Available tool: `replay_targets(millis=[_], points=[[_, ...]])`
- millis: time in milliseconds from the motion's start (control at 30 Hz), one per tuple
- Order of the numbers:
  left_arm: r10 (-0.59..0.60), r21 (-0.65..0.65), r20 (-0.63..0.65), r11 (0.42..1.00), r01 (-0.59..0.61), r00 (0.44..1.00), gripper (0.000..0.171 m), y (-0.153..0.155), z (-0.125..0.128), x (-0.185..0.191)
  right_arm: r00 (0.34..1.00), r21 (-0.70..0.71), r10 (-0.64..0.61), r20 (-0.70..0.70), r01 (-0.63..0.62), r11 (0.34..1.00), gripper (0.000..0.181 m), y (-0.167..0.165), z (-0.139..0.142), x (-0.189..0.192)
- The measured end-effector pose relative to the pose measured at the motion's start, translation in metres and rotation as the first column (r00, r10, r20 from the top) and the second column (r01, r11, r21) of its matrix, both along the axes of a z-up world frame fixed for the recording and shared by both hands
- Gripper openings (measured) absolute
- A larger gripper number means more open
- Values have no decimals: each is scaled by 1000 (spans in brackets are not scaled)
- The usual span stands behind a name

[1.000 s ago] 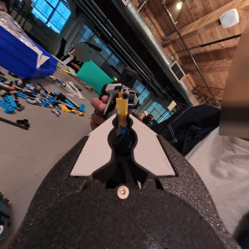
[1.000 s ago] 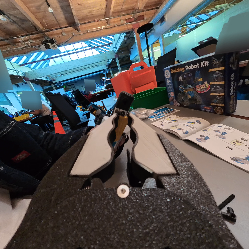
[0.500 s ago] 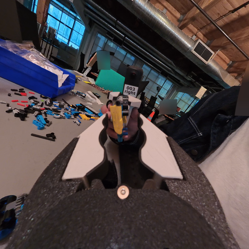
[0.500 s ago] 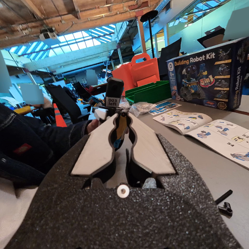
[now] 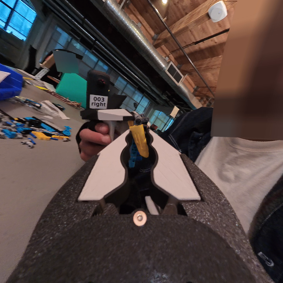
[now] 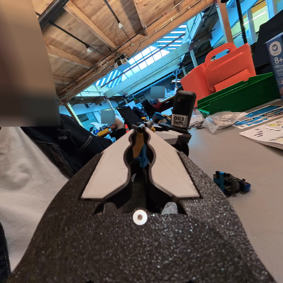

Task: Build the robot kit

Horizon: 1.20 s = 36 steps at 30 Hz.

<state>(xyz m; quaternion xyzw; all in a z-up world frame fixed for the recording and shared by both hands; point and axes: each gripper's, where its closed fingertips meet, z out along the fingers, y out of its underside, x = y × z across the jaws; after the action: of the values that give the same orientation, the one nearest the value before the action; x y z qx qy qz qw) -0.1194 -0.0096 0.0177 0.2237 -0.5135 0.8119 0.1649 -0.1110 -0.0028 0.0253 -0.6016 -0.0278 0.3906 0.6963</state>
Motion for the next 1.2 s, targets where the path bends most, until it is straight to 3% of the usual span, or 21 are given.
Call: replay_targets(millis=[233, 300, 467, 600, 733, 833, 967, 1200], points=[[0, -45, -64, 999, -3, 998, 16, 5, -1, 8, 996, -8, -80, 26, 80, 997, 10, 4, -2, 8], [-16, -88, -77, 996, 9, 997, 17, 10, 2, 8, 996, 28, -88, 4, 88, 996, 21, 0, 4, 11], [-61, -116, -92, 992, 50, 994, 17, 11, 4, 5, 997, 41, -18, -81, 21, 999, 25, -6, 10, 14], [-6, -10, -72, 1000, 6, 997, 17, 1, -7, 8, 998, -17, 22, -54, -23, 1000, 25, 0, 1, 3], [175, 119, -16, 978, -172, 984, 17, 5, -18, 25, 992, -80, -126, 24, 128, 989, 15, 9, -13, 21], [272, 215, 78, 935, -283, 959, 18, 4, -24, 31, 988, -91, -155, 27, 157, 983, 15, 10, -16, 27], [232, 166, 49, 957, -237, 972, 28, 8, -18, 27, 988, -74, -156, -3, 156, 985, 15, 7, -12, 31], [198, 137, 33, 970, -201, 980, 13, 10, -17, 24, 989, -26, -131, -76, 129, 991, 14, 0, -1, 35]])
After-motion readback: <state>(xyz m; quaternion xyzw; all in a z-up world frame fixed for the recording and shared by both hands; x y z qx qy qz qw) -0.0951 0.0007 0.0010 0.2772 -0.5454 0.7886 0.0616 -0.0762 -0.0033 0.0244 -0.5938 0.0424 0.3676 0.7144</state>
